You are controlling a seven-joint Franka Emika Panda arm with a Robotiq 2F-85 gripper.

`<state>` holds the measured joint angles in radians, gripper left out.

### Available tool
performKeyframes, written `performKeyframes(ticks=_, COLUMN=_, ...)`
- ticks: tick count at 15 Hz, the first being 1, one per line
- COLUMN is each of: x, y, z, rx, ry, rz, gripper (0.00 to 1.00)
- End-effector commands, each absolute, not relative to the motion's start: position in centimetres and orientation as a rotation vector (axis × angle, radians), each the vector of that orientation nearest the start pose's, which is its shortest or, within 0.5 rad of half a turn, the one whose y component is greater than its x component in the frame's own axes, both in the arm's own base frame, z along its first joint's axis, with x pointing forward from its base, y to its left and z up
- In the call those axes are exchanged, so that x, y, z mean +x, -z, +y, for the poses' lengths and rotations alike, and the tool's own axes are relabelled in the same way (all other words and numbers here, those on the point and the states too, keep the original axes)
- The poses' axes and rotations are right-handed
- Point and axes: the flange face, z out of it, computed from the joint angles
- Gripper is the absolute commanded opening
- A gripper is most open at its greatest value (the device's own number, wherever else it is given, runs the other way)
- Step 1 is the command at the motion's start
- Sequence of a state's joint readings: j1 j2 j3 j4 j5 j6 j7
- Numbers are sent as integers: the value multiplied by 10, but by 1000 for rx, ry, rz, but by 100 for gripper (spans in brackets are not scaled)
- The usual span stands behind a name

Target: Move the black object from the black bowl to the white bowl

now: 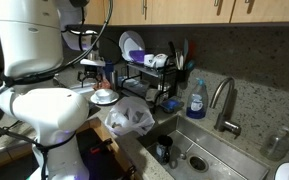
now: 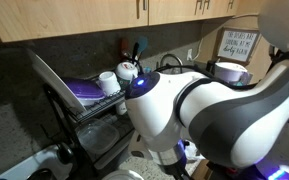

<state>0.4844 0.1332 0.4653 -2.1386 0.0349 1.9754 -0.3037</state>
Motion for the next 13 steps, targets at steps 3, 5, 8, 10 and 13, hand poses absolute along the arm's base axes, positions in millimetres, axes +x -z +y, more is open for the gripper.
performKeyframes(ticks=3, x=281, y=-335, z=368, rx=-2654, ry=-545, rz=-1529, gripper=100)
performKeyframes(ticks=5, x=277, y=-331, z=351, rx=-2678, ry=-570, rz=-1448, gripper=100)
performKeyframes(ticks=8, x=275, y=-325, z=323, rx=-2717, ry=-564, rz=-1332, gripper=100)
performKeyframes(ticks=10, x=276, y=-323, z=307, rx=-2742, ry=-561, rz=-1258, gripper=100)
performKeyframes(ticks=13, x=283, y=-317, z=312, rx=-2707, ry=-609, rz=-1320, gripper=100)
